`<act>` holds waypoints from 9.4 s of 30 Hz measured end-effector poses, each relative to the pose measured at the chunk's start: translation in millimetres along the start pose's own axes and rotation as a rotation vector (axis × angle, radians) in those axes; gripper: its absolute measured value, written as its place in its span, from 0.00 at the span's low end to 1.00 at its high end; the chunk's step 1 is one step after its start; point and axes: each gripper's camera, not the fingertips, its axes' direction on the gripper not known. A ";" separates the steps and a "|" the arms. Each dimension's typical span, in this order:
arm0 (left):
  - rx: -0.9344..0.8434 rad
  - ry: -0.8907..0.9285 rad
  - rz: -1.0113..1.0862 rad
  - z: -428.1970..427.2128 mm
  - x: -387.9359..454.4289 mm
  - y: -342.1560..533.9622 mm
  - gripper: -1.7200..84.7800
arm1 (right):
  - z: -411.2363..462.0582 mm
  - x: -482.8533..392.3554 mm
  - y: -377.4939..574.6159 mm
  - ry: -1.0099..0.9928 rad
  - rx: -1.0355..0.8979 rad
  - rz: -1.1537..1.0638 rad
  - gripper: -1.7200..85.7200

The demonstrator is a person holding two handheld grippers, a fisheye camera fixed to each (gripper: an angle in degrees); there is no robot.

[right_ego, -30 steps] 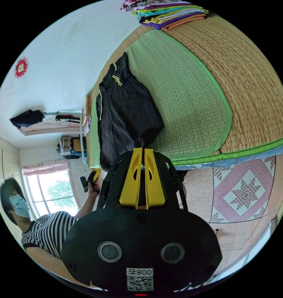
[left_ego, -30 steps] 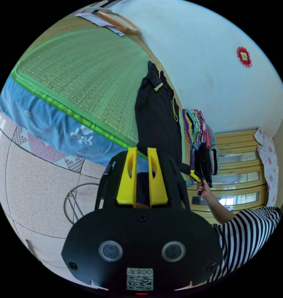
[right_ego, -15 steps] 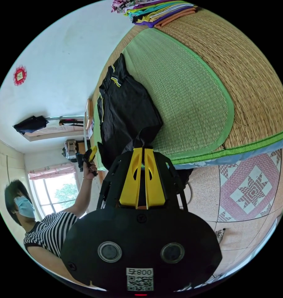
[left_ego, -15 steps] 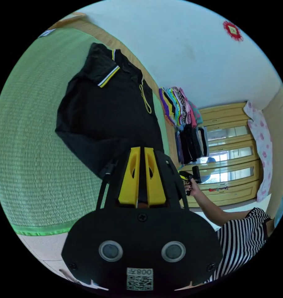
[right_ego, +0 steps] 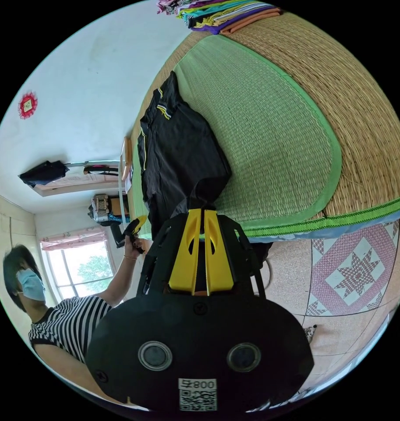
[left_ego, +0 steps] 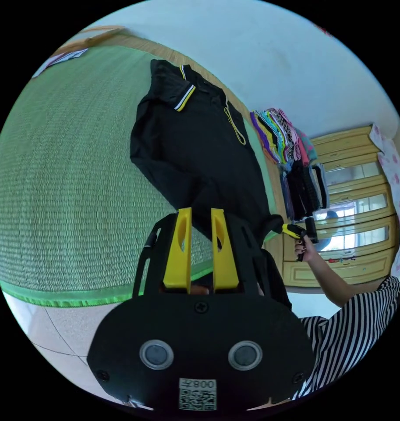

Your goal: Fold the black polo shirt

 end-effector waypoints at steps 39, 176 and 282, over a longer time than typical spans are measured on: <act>0.128 -0.003 -0.110 -80.5 -4.6 98.8 0.02 | -10.8 16.2 34.4 -0.089 0.040 0.021 0.03; 0.290 0.699 -0.126 -237.5 -66.5 265.0 0.02 | -82.0 24.5 159.3 -0.494 0.182 -0.178 0.03; 0.411 0.528 -0.261 -205.1 -164.6 -318.9 0.02 | 126.8 46.7 -511.1 -0.359 -0.003 -0.092 0.03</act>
